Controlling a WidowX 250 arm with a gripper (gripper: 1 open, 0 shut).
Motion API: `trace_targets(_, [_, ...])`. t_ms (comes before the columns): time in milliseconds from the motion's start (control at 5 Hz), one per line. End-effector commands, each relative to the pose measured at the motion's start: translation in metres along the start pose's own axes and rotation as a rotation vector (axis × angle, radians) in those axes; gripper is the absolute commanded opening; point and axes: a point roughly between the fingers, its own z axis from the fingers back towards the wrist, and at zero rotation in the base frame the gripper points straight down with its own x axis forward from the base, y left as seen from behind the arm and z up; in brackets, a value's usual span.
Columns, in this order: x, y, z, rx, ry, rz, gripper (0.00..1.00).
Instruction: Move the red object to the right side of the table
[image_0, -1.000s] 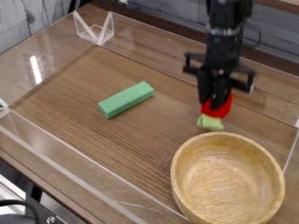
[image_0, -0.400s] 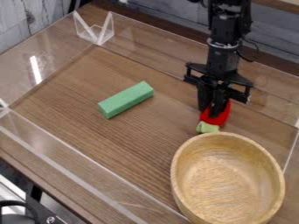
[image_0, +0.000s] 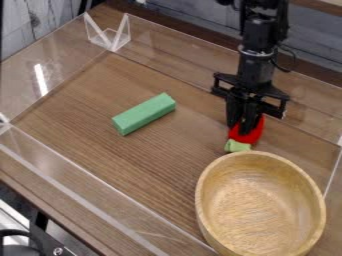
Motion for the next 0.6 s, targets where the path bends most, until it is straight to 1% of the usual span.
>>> trace_targets(0, [0.0076,0.002,0.0003,0.008,-0.034,-0.002,0.0])
trace_targets(200, [0.0089,0.002,-0.0023,0.007,-0.033,-0.003,0.0])
trace_targets(400, [0.0121,-0.0026,-0.0041,0.0,-0.034,-0.013,0.0])
